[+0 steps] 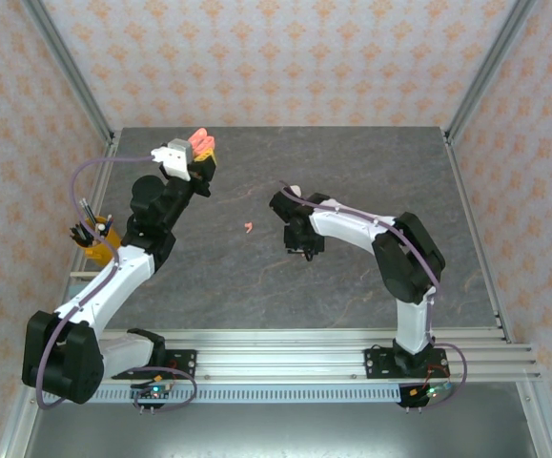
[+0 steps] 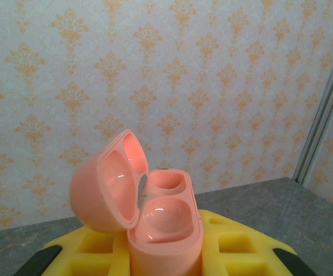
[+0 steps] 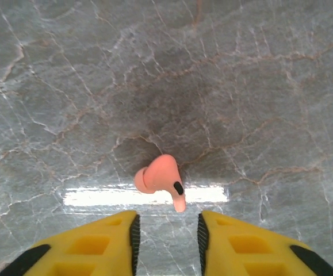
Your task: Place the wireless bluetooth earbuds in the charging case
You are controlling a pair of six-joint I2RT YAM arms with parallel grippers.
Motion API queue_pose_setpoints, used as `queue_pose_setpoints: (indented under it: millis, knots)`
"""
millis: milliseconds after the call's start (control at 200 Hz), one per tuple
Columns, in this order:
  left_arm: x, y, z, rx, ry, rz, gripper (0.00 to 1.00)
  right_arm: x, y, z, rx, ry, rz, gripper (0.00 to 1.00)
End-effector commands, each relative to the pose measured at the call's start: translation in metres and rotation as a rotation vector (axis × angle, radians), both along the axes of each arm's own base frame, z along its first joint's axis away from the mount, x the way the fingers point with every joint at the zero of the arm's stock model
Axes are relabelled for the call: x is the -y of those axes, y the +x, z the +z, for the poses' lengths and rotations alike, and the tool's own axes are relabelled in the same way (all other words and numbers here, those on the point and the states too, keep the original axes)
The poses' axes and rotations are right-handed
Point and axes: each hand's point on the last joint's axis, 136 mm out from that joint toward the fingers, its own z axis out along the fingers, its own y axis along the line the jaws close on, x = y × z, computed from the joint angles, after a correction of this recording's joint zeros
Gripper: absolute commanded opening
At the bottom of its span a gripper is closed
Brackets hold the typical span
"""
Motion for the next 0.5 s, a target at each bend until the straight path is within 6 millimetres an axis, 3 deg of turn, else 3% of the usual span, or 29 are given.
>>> queue_pose_setpoints:
  millis: [0,495]
  knots:
    - [0.001,-0.003,0.004,0.017,0.018,-0.013,0.00,0.001,0.009,-0.004,0.013,-0.021,-0.006,0.36]
    - [0.001,-0.001,0.004,0.016,0.011,-0.013,0.00,0.005,0.019,-0.012,0.020,-0.097,0.009,0.43]
